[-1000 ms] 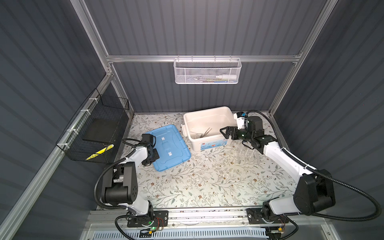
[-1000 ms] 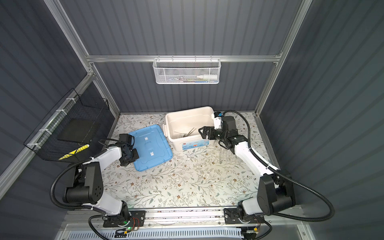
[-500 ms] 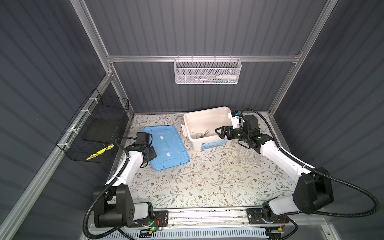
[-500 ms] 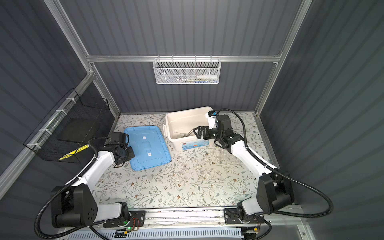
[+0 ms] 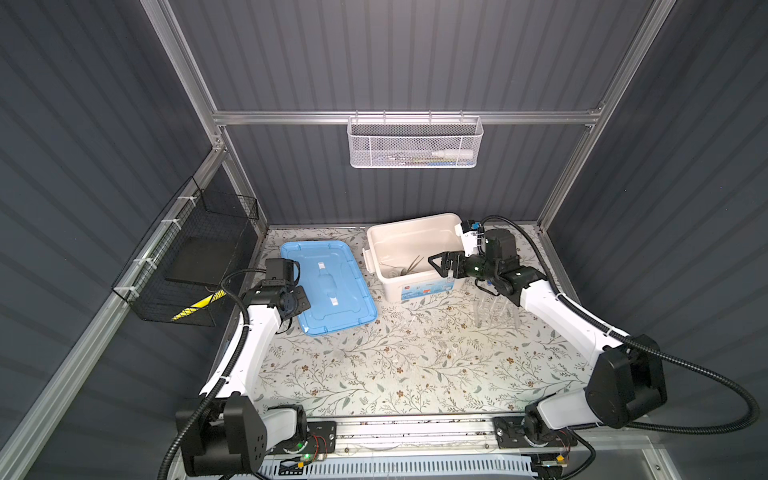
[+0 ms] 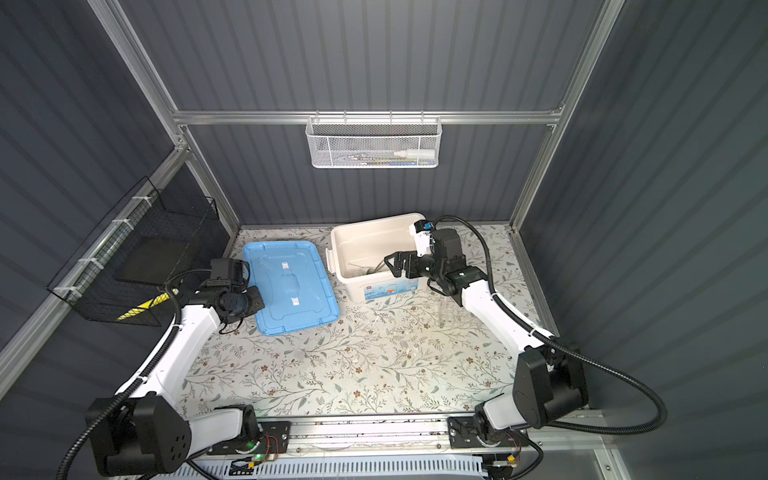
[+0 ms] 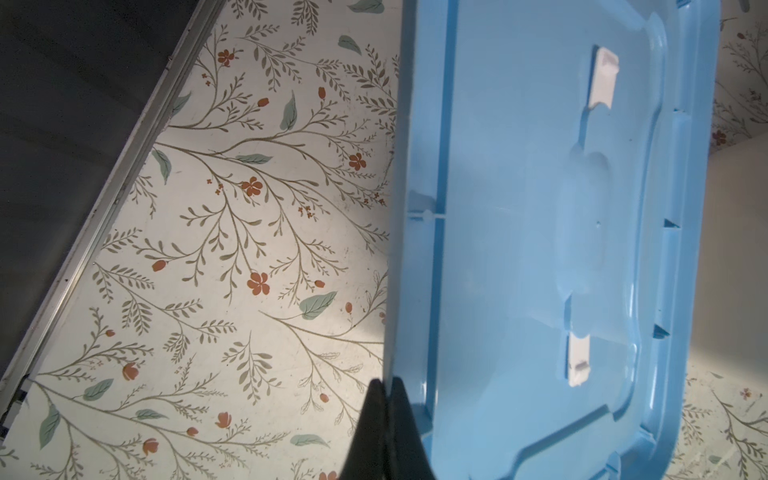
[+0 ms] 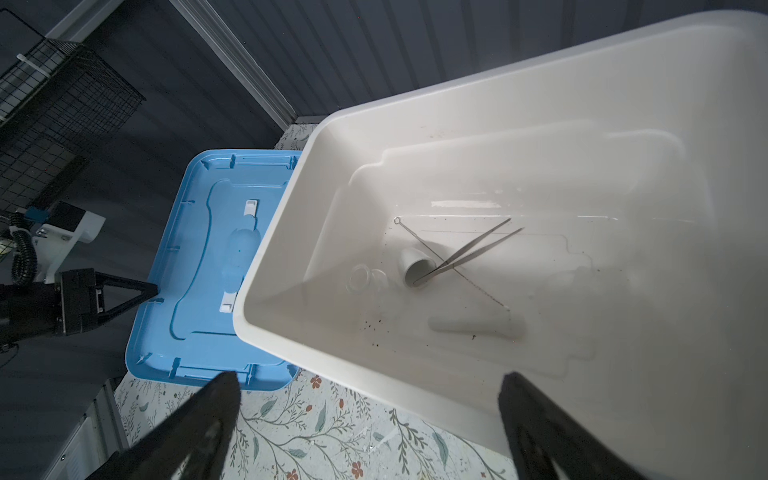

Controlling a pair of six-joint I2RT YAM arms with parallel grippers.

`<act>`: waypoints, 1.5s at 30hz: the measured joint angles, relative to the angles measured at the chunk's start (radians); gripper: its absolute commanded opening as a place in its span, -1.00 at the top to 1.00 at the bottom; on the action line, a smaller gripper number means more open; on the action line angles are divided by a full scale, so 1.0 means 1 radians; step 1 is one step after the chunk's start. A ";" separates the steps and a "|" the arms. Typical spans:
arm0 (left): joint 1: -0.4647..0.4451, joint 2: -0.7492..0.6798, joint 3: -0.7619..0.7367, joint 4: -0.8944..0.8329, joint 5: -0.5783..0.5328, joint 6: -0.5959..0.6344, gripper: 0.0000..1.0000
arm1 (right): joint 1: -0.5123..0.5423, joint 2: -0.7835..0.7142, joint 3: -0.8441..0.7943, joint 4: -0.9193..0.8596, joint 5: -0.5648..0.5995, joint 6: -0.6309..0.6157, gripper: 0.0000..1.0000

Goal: Organize the chemistry lab equipment
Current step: 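Slide the blue lid with the left gripper toward the wall beside the bin, then lift the blue lid with the left gripper while the right gripper grasps its far edge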

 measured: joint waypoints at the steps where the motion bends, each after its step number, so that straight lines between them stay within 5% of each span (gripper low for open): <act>1: 0.000 -0.003 0.007 -0.006 0.001 0.000 1.00 | 0.001 0.000 0.002 0.000 -0.001 -0.001 -0.98; 37: -0.001 -0.092 0.272 -0.111 0.102 -0.005 1.00 | 0.022 0.114 0.126 0.006 -0.104 0.012 -0.98; 45: -0.117 -0.023 0.284 -0.031 0.116 -0.026 1.00 | 0.023 0.172 0.158 0.021 -0.171 0.041 -0.98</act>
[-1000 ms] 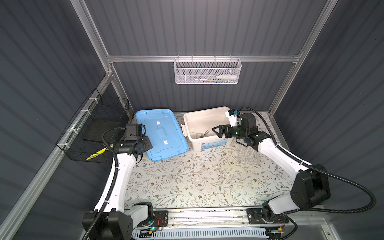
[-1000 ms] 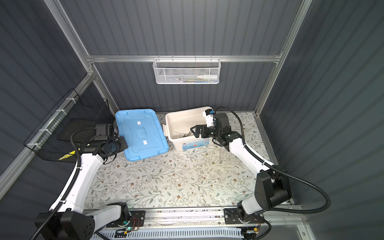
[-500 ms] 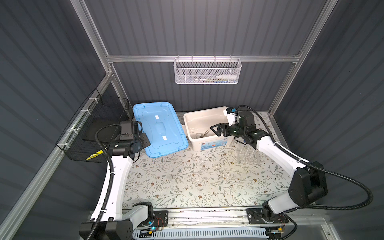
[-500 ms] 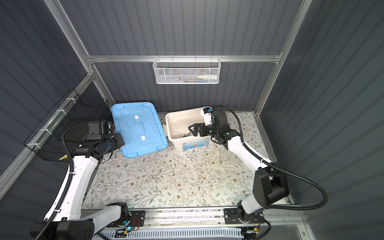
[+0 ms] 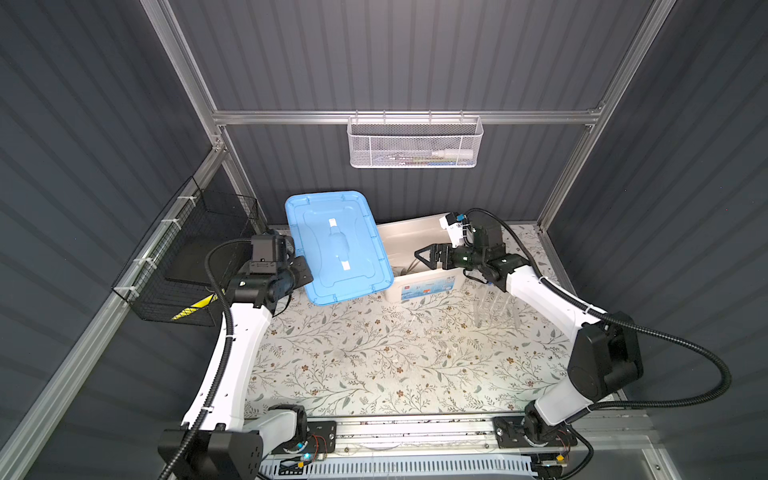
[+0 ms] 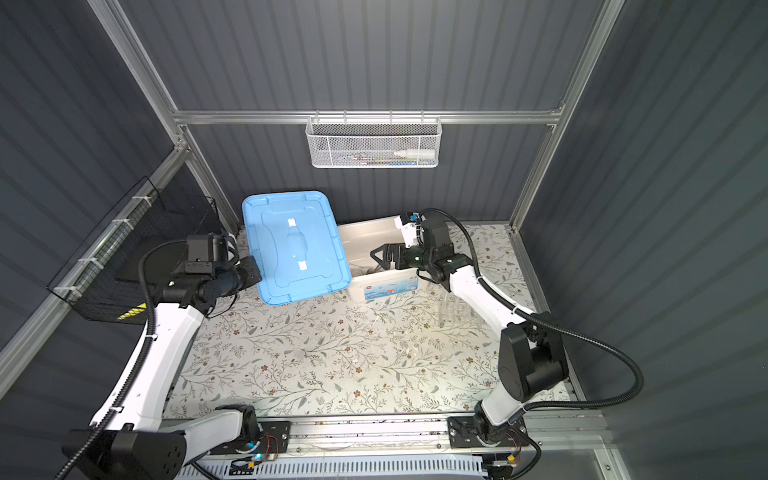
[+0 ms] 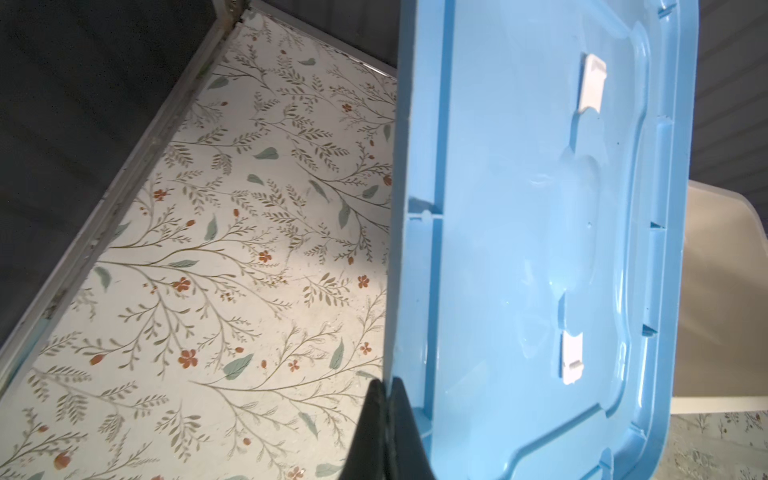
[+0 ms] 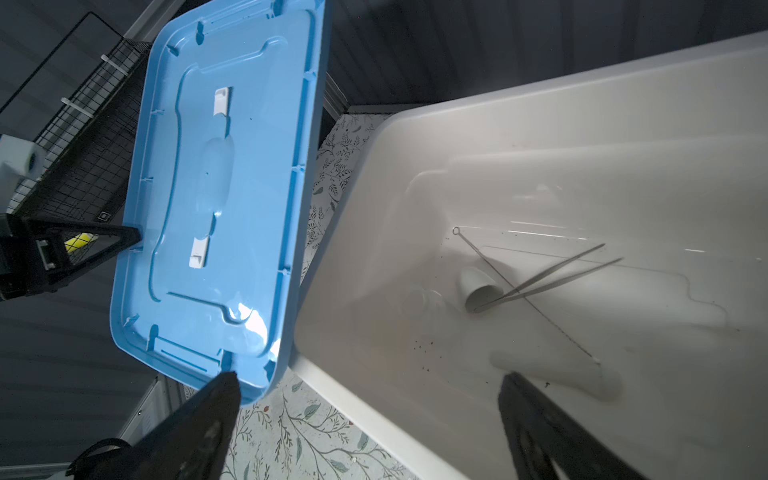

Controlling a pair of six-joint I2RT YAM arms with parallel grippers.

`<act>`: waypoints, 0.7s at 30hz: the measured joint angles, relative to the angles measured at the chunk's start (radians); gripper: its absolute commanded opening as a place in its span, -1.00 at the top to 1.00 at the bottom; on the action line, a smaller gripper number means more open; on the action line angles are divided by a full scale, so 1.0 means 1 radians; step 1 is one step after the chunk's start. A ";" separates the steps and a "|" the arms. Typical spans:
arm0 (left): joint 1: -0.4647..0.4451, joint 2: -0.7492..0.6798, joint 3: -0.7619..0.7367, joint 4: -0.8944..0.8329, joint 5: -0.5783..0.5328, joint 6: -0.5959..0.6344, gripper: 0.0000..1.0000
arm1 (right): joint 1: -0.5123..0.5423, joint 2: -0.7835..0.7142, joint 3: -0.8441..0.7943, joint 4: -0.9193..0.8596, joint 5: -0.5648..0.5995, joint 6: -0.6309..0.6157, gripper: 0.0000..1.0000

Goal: Organize the chemistry lab equipment
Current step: 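Lift the blue lid with the left gripper while the right gripper grasps its far edge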

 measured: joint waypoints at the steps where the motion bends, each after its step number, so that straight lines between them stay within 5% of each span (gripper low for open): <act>1: -0.019 0.016 0.003 0.013 0.000 -0.001 1.00 | 0.000 0.013 0.011 0.005 -0.010 0.006 -0.98; 21: -0.101 0.199 -0.021 0.216 0.078 -0.053 1.00 | -0.011 0.225 0.113 0.092 -0.196 0.156 -0.59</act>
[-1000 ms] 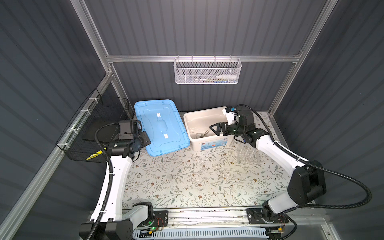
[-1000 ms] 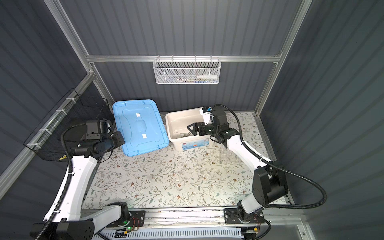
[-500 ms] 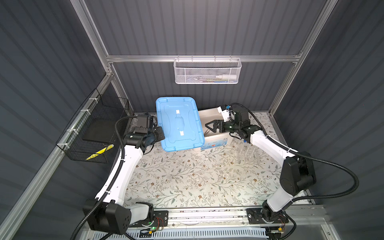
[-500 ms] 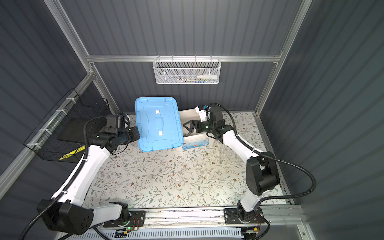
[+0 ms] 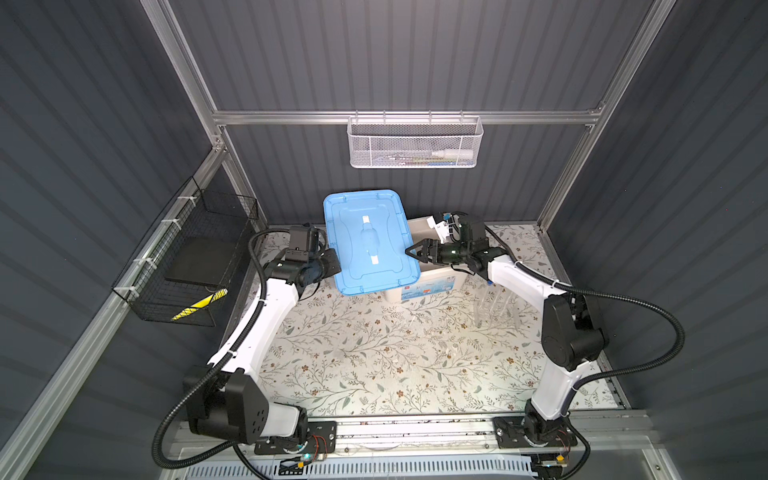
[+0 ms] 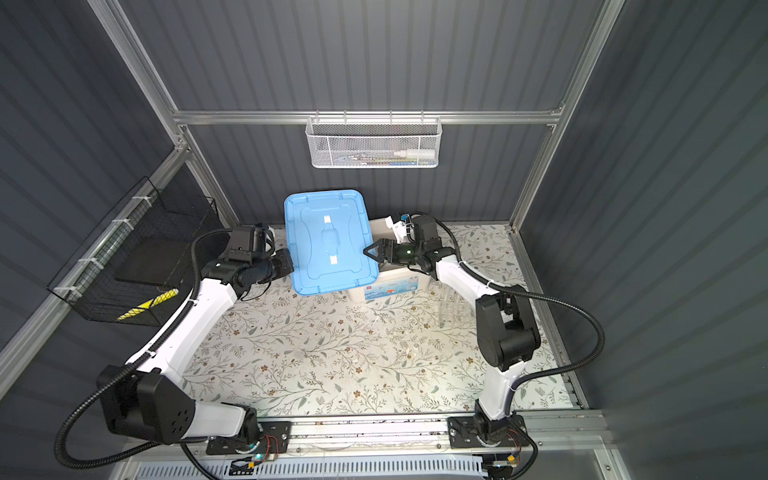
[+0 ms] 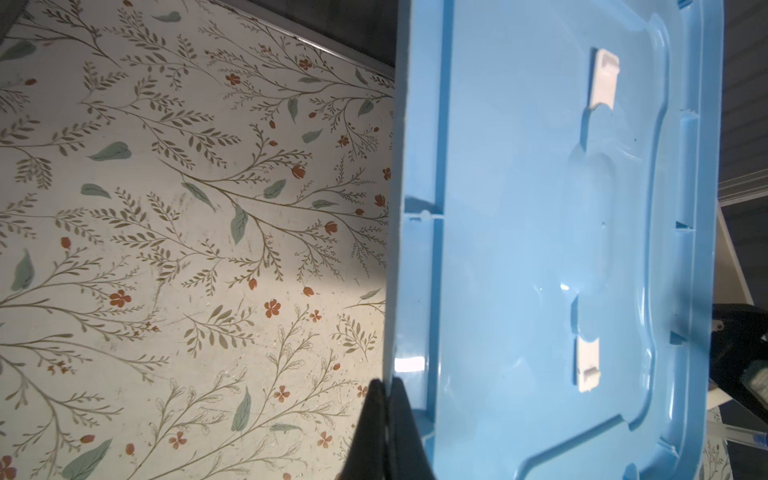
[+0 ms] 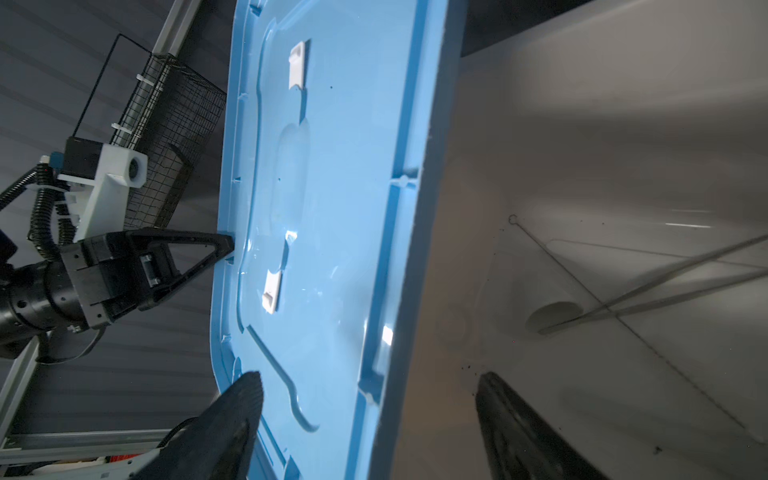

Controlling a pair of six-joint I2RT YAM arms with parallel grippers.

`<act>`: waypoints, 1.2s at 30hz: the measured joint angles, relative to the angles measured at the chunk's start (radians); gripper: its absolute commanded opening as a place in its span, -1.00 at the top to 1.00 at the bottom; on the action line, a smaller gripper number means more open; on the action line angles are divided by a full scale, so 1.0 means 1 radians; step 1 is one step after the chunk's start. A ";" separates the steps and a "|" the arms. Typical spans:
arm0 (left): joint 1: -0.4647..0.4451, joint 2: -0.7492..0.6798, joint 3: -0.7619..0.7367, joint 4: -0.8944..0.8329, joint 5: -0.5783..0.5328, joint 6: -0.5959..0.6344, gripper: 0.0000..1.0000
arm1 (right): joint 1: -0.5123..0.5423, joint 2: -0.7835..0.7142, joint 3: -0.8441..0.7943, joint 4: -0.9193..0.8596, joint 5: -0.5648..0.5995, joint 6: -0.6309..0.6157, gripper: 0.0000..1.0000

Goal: Organize the chemistry lab equipment
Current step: 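Lift the blue lid with the left gripper while the right gripper grasps its far edge, then raise the blue lid upright with both grippers above the white bin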

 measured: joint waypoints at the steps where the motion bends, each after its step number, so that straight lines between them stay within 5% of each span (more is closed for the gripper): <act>1: -0.002 0.006 -0.002 0.006 0.005 0.000 1.00 | 0.000 0.005 0.000 0.013 -0.009 0.013 -0.56; 12: -0.018 0.055 -0.010 0.081 0.047 -0.004 1.00 | -0.005 0.018 0.000 0.089 -0.054 0.085 0.12; 26: -0.053 0.142 -0.010 0.145 0.080 -0.008 1.00 | -0.035 0.006 -0.027 0.141 -0.058 0.153 0.57; 34: -0.064 0.179 0.012 0.166 0.095 -0.011 0.43 | -0.043 -0.039 -0.040 0.143 -0.048 0.178 0.81; 36: -0.065 0.184 0.023 0.166 0.098 -0.006 0.09 | -0.050 -0.055 -0.044 0.143 -0.043 0.177 0.81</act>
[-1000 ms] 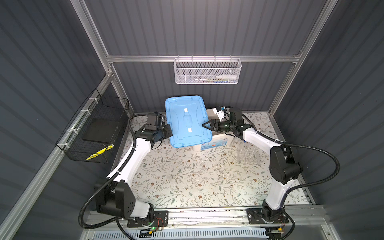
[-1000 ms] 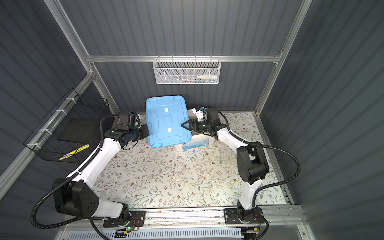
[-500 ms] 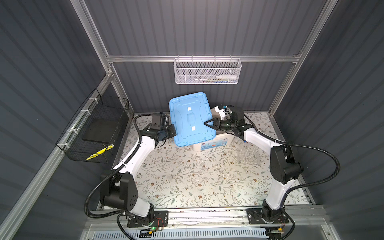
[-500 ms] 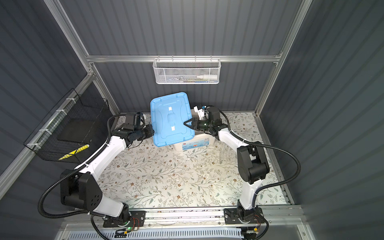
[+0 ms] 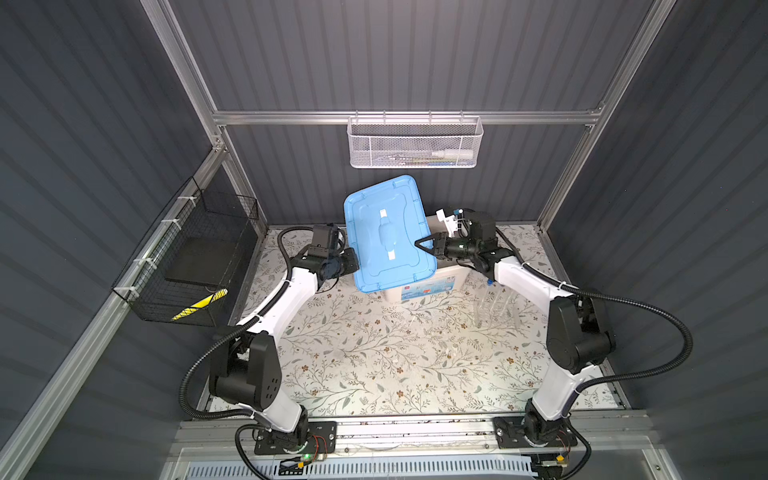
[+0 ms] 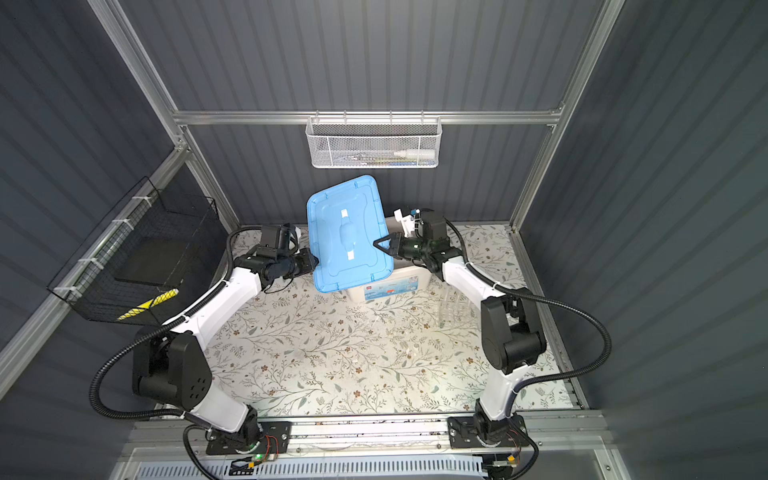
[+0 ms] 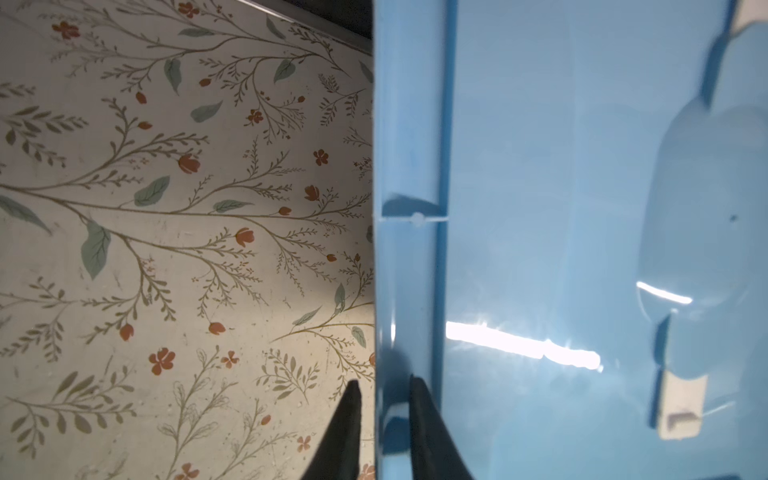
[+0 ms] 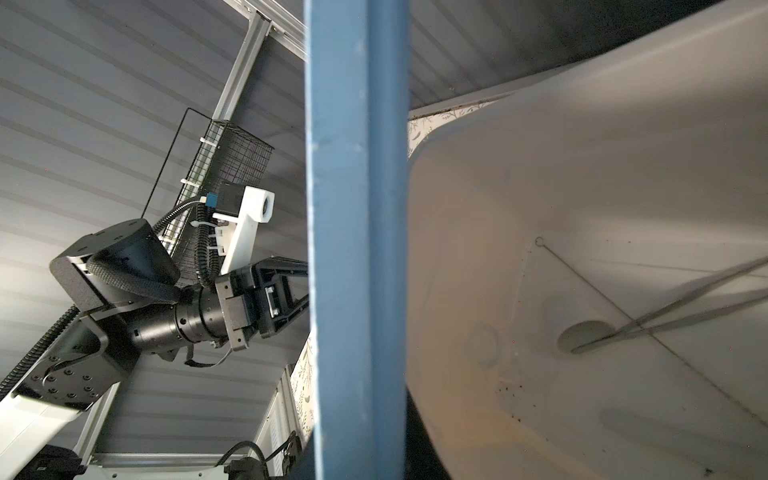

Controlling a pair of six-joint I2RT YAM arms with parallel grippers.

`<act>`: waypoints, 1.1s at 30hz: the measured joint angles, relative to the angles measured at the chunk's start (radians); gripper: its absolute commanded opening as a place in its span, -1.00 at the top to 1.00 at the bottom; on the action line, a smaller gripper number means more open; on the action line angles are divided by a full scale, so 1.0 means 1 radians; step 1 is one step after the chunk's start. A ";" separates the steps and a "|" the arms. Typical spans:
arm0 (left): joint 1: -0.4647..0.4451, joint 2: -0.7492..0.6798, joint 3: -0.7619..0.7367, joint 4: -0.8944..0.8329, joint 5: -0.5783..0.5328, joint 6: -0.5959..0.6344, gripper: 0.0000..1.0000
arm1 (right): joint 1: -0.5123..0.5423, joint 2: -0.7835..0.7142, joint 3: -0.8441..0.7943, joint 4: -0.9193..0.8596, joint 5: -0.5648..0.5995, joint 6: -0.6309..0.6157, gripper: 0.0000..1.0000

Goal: Organize the chemistry lab equipment
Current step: 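Raise the blue lid upright with both grippers above the white bin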

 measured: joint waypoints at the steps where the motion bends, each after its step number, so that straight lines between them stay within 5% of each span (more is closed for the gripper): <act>1: 0.000 0.001 0.007 0.000 -0.001 0.002 -0.09 | -0.006 -0.011 -0.005 -0.001 0.001 0.002 0.81; 5: 0.000 0.000 0.050 -0.006 -0.019 0.017 -0.59 | -0.029 -0.060 -0.019 -0.013 0.027 -0.010 0.82; 11: 0.000 -0.022 0.143 -0.007 -0.042 0.048 -0.97 | -0.039 -0.189 -0.005 -0.151 0.151 -0.191 0.82; 22: 0.000 -0.026 0.307 0.013 0.077 0.044 -0.99 | 0.023 -0.374 0.036 -0.326 0.528 -0.686 0.81; 33: 0.020 0.021 0.420 0.140 0.284 -0.077 -0.99 | 0.146 -0.413 -0.046 -0.220 0.945 -1.115 0.83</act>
